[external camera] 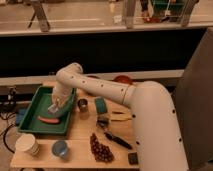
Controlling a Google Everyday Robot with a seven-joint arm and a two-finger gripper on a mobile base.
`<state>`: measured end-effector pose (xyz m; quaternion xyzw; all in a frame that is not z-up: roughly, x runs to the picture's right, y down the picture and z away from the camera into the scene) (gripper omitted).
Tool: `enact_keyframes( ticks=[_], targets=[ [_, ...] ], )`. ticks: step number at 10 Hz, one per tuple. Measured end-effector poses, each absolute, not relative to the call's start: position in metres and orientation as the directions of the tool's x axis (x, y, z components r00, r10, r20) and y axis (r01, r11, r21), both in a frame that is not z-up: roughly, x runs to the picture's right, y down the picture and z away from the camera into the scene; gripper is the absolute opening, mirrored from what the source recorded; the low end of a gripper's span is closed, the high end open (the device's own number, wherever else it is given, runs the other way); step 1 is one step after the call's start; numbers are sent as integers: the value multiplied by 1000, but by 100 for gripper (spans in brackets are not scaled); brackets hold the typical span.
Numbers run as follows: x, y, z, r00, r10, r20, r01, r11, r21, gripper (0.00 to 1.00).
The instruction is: Place towel in tray
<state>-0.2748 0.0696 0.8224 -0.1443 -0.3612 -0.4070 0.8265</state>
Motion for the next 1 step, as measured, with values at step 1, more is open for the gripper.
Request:
enact_keyframes(
  ticks=[1],
  targets=[
    [-274,69,822,419,-563,713,769,637,51,80]
  ],
)
